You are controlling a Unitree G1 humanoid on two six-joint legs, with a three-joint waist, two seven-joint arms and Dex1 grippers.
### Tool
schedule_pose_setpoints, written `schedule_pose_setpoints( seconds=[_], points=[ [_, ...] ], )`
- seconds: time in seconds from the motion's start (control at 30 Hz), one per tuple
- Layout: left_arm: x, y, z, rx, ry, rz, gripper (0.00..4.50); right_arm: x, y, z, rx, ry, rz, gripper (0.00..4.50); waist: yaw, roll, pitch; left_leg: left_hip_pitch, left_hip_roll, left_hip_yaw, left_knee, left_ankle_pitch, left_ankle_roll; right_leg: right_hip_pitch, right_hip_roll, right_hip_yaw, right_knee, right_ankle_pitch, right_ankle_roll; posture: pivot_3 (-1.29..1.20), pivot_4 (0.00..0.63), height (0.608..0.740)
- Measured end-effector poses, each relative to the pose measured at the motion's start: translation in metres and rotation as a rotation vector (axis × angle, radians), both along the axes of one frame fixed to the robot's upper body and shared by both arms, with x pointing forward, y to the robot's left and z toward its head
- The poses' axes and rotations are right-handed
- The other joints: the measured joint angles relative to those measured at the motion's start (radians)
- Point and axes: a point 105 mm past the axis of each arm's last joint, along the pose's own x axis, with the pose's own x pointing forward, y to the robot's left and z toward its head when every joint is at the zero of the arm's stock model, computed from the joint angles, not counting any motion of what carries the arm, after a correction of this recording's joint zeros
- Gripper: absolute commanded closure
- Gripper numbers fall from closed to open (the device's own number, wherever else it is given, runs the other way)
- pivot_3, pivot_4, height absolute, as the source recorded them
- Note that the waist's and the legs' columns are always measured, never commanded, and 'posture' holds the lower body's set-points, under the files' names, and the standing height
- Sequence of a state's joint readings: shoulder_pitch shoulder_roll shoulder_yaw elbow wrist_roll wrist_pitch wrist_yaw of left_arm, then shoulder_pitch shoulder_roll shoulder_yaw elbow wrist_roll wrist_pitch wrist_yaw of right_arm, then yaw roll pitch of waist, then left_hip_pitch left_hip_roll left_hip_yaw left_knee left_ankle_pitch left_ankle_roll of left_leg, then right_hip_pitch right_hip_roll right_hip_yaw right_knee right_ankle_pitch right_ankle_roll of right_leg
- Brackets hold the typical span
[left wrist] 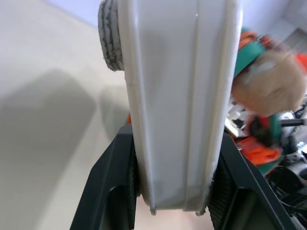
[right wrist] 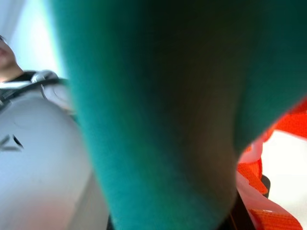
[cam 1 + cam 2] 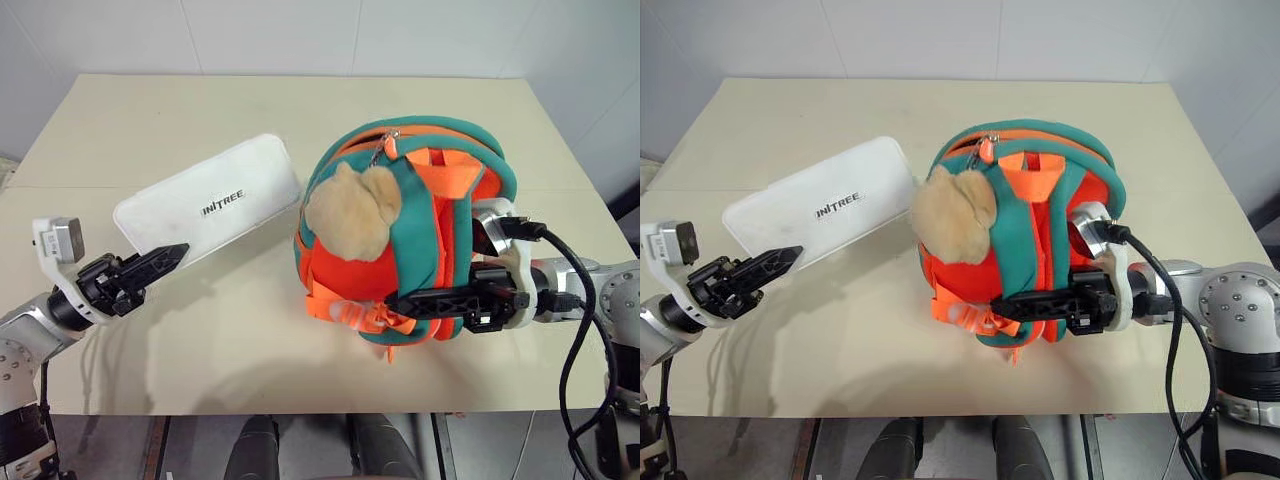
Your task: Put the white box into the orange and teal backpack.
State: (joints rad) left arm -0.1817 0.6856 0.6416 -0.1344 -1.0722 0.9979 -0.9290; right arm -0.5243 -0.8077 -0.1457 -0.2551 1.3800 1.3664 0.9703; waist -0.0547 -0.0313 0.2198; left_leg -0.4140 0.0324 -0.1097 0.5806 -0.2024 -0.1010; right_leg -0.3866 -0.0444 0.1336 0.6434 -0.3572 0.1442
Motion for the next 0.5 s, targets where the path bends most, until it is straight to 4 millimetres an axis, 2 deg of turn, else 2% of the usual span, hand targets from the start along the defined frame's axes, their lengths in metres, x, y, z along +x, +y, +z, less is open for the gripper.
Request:
schedule_pose_setpoints(
  seconds=[0.2,0.4,0.5],
  points=[
    [-0.009,-0.009,0.019,-0.033,-0.078,-0.033,3.05,0.014,-0.007,-0.009,-0.016,0.006,-0.020,4.36,0.002,0.000,0.000,-0.003,0.000,0.000,0.001,0.000,0.000,-0.002,0.000,0.000,0.000,0.000,0.000,0.00,0.150,0.740],
    [-0.018,-0.034,0.046,-0.066,-0.183,-0.099,3.05,0.016,-0.003,-0.016,-0.026,0.016,-0.003,4.36,0.004,0.000,0.000,-0.008,0.000,-0.001,0.007,-0.001,0.000,-0.005,0.000,0.000,0.002,0.001,0.002,0.00,0.150,0.740],
    [-0.020,-0.044,0.050,-0.064,-0.192,-0.142,3.05,0.018,-0.002,-0.016,-0.021,0.003,-0.005,4.36,0.002,0.000,0.000,-0.008,0.000,-0.001,0.009,-0.001,0.000,-0.004,0.000,0.000,0.002,0.001,0.002,0.00,0.150,0.740]
  ],
)
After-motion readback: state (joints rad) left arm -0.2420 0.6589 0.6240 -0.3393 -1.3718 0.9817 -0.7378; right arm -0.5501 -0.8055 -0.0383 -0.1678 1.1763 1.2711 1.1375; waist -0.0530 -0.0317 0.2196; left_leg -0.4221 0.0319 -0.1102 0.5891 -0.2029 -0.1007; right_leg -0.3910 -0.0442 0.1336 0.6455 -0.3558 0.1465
